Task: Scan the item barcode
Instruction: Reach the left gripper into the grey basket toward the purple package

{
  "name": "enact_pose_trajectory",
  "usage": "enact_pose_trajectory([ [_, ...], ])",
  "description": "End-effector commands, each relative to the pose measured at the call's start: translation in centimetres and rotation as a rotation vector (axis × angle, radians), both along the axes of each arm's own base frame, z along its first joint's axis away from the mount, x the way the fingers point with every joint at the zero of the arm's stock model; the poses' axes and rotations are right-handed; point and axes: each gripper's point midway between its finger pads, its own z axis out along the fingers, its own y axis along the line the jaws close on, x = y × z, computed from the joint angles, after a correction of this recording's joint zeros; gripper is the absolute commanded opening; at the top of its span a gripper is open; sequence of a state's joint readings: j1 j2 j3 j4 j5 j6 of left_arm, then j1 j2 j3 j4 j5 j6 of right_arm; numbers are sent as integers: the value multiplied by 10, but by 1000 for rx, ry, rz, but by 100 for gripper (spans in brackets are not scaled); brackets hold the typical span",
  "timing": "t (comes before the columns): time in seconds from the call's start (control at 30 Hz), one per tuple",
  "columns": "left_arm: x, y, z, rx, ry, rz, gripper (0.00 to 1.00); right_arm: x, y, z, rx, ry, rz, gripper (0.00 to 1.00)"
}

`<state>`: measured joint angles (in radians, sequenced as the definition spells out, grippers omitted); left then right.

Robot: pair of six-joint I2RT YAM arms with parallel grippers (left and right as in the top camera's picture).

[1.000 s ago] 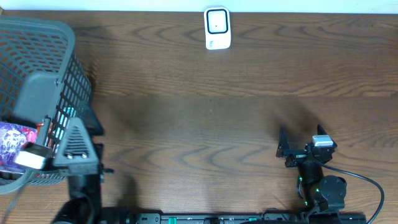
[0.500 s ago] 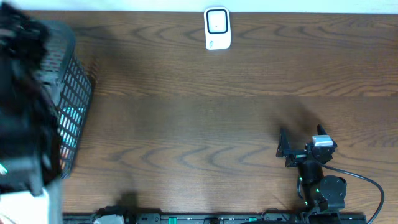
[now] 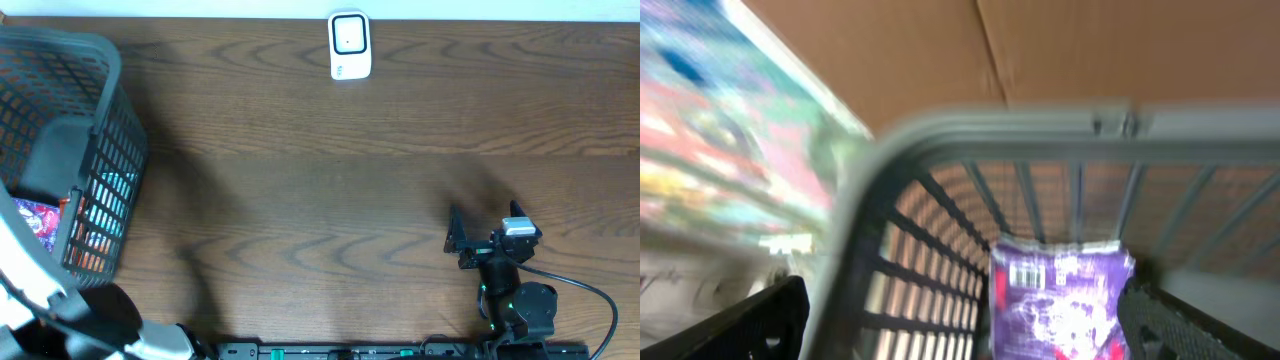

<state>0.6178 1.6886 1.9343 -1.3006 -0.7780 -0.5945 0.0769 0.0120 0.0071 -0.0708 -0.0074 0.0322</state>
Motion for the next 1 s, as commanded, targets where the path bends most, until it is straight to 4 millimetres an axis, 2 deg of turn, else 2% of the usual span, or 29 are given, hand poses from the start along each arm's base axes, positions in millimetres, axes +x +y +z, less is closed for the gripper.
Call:
enact_pose_trajectory([
  [0.0,17,-10,-53,-246,-32,-30,98,0,0,-1,-15,0,0,99],
  [0.13,26,-11,-93,-378,2,-23,98,0,0,-1,-15,0,0,99],
  [0.33,25,-9,-130,-444,90,48,98,0,0,-1,-15,0,0,99],
  [0.97,45,6,-209,-510,182,58,98,0,0,-1,-15,0,0,99],
])
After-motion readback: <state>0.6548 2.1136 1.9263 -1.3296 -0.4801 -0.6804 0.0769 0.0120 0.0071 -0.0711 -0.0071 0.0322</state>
